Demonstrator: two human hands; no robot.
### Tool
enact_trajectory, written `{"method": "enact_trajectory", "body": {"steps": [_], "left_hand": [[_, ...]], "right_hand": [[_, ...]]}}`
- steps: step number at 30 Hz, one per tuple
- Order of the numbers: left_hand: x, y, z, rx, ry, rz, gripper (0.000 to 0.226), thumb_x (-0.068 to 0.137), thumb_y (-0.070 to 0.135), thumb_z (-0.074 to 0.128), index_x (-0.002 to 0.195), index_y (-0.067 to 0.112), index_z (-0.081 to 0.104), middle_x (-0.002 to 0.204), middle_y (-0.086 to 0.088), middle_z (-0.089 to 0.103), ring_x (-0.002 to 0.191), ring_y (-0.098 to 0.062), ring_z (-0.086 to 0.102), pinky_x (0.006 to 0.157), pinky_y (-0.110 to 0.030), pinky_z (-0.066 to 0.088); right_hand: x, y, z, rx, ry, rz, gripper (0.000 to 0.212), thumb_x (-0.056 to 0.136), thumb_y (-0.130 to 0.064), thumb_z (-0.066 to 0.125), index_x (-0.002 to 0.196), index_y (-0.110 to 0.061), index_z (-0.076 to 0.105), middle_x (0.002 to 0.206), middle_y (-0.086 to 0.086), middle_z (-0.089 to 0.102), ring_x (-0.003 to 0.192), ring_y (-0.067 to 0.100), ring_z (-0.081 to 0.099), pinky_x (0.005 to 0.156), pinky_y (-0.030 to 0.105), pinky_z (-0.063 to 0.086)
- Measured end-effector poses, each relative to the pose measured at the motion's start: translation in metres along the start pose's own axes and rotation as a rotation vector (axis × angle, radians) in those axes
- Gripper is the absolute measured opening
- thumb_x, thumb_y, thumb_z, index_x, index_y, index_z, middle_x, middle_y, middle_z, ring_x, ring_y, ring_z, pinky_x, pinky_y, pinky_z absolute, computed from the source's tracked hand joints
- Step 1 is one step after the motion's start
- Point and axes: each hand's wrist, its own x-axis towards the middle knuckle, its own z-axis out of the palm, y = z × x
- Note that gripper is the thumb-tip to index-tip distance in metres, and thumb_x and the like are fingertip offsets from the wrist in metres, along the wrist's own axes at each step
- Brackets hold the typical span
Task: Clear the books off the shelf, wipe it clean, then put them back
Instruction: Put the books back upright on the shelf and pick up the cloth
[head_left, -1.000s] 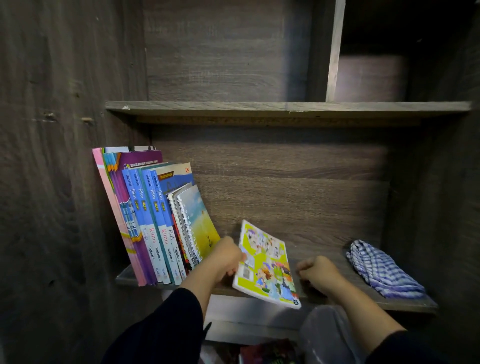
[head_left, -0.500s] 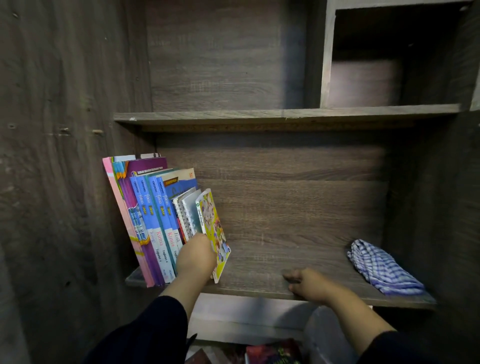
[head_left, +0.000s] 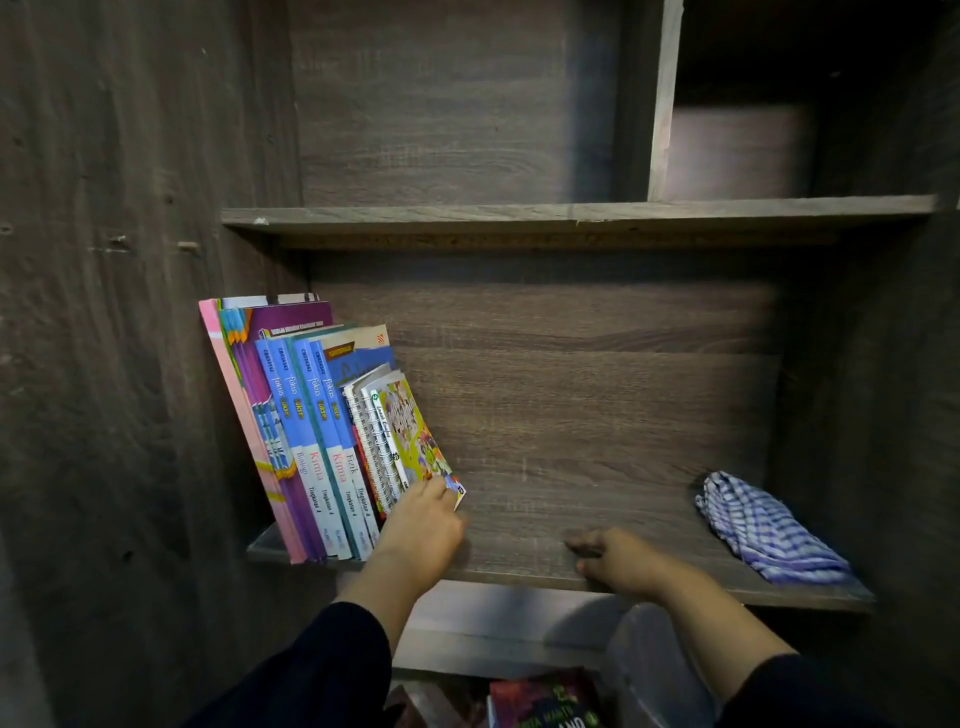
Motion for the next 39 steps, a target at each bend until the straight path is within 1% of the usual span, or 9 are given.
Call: {"method": "enact_trajectory", "body": {"steps": [8, 13, 15, 18, 21, 26, 29, 32, 39], "left_hand": [[0.000, -0.003, 0.008, -0.050, -0.038, -0.074, 0.036, 0.092, 0.007, 0.044, 0.126, 0.006, 0.057, 0.131, -0.014, 0.049, 0.124, -0.032, 0.036, 0.103, -0.041, 0.031], [-0.007, 0.001, 0.000, -0.036, -0.071, -0.043, 0.035, 0.091, 0.006, 0.044, 0.123, 0.007, 0.059, 0.131, -0.014, 0.047, 0.125, -0.033, 0.035, 0.102, -0.041, 0.031], [-0.011, 0.002, -0.004, -0.035, -0.061, -0.011, 0.035, 0.090, 0.008, 0.044, 0.123, 0.008, 0.058, 0.129, -0.015, 0.048, 0.125, -0.033, 0.037, 0.100, -0.041, 0.032], [-0.022, 0.009, -0.005, -0.075, 0.011, 0.083, 0.031, 0.090, 0.010, 0.042, 0.117, 0.009, 0.058, 0.120, -0.013, 0.056, 0.119, -0.032, 0.043, 0.097, -0.039, 0.034], [-0.033, 0.021, -0.006, -0.118, 0.046, 0.195, 0.026, 0.091, 0.014, 0.043, 0.109, 0.011, 0.061, 0.110, -0.009, 0.063, 0.109, -0.030, 0.050, 0.089, -0.037, 0.038], [-0.046, 0.053, 0.013, -0.214, -0.014, 0.315, 0.023, 0.092, 0.014, 0.045, 0.108, 0.010, 0.061, 0.108, -0.010, 0.065, 0.104, -0.029, 0.050, 0.079, -0.037, 0.039], [-0.052, 0.076, 0.030, -0.287, -0.086, 0.302, 0.023, 0.093, 0.014, 0.045, 0.110, 0.009, 0.059, 0.111, -0.010, 0.064, 0.107, -0.029, 0.050, 0.074, -0.035, 0.037], [-0.052, 0.101, 0.060, -0.341, -0.206, 0.266, 0.024, 0.091, 0.015, 0.049, 0.112, 0.011, 0.061, 0.112, -0.010, 0.064, 0.108, -0.028, 0.052, 0.076, -0.036, 0.042], [-0.040, 0.155, 0.134, -0.758, -0.632, 0.011, 0.023, 0.092, 0.016, 0.047, 0.107, 0.008, 0.063, 0.115, -0.015, 0.063, 0.101, -0.031, 0.061, 0.083, -0.037, 0.049]], "right_hand": [[0.000, -0.001, 0.000, 0.034, -0.009, -0.004, 0.045, 0.095, -0.010, 0.051, 0.139, -0.013, 0.046, 0.136, 0.001, 0.055, 0.115, 0.013, 0.057, 0.091, 0.018, 0.042], [-0.010, -0.004, 0.002, -0.101, 0.008, -0.008, 0.043, 0.095, -0.017, 0.050, 0.139, -0.017, 0.047, 0.142, 0.000, 0.049, 0.128, 0.017, 0.048, 0.102, 0.022, 0.037], [-0.016, -0.007, 0.002, -0.125, 0.065, 0.001, 0.035, 0.094, -0.018, 0.053, 0.128, -0.012, 0.058, 0.131, 0.004, 0.060, 0.120, 0.020, 0.055, 0.096, 0.025, 0.042], [-0.034, -0.017, 0.003, -0.103, 0.191, -0.030, 0.025, 0.093, -0.027, 0.054, 0.083, -0.009, 0.067, 0.083, 0.010, 0.068, 0.082, 0.023, 0.065, 0.069, 0.029, 0.045], [-0.049, -0.028, 0.016, 0.084, 0.073, -0.081, 0.018, 0.094, -0.021, 0.055, 0.081, -0.015, 0.064, 0.063, 0.000, 0.063, 0.048, 0.004, 0.057, 0.051, 0.018, 0.045], [-0.053, -0.008, 0.067, -0.081, -0.084, 0.004, 0.031, 0.090, -0.019, 0.058, 0.058, -0.017, 0.059, 0.046, -0.009, 0.055, 0.047, 0.007, 0.049, 0.046, 0.018, 0.037], [-0.048, 0.019, 0.102, -0.217, -0.190, 0.119, 0.029, 0.090, -0.019, 0.054, 0.062, -0.011, 0.054, 0.075, 0.012, 0.065, 0.066, 0.024, 0.054, 0.054, 0.026, 0.036], [-0.042, 0.051, 0.133, -0.337, -0.257, 0.136, 0.030, 0.087, -0.034, 0.058, 0.103, -0.010, 0.067, 0.114, 0.014, 0.067, 0.099, 0.028, 0.063, 0.076, 0.028, 0.047], [-0.018, 0.112, 0.191, -0.080, -0.235, 0.288, 0.048, 0.085, -0.043, 0.060, 0.125, -0.017, 0.056, 0.122, 0.010, 0.065, 0.109, 0.023, 0.063, 0.093, 0.029, 0.049]]}}
